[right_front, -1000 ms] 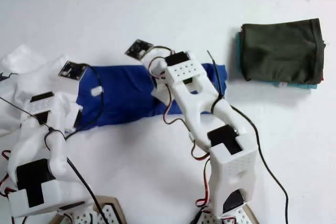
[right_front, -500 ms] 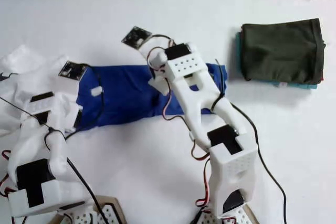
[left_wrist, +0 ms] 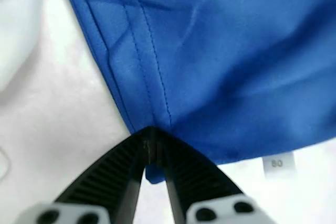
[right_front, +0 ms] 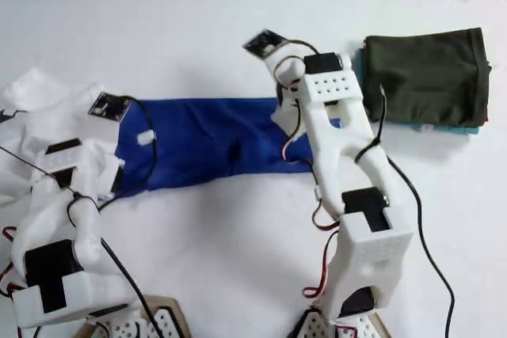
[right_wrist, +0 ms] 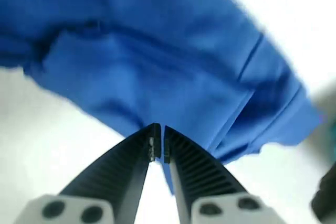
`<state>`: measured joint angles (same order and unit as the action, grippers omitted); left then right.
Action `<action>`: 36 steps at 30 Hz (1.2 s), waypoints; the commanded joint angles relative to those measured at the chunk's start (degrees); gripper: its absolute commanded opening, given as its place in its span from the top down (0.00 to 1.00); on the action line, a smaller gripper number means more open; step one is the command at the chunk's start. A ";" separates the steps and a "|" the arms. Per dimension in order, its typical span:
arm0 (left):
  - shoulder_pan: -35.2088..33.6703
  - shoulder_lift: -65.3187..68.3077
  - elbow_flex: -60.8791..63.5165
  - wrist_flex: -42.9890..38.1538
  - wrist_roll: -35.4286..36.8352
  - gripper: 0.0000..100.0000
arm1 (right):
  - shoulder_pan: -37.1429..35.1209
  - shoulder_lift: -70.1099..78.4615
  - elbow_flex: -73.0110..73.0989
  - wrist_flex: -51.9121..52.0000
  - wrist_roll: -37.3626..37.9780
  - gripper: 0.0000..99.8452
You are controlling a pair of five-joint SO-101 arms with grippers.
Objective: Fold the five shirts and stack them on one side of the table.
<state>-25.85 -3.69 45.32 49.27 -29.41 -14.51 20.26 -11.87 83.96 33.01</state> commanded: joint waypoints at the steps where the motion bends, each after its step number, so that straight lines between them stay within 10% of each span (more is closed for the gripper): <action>1: 0.09 0.26 0.22 -1.05 0.00 0.97 | 0.92 -0.84 -0.09 1.98 0.70 0.98; 13: 0.09 0.26 0.22 -1.05 -0.09 0.97 | 9.36 14.55 -13.19 -4.62 0.70 0.98; 25: 0.26 -0.18 -0.48 -1.14 0.09 0.97 | 6.64 12.70 -38.95 17.27 0.70 0.98; 36: -1.67 -6.33 -16.40 15.74 9.49 0.94 | 6.46 -6.02 -18.99 17.27 0.70 0.98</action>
<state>-26.20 -7.03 34.68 60.97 -24.31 -7.65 21.85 -35.52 100.04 33.01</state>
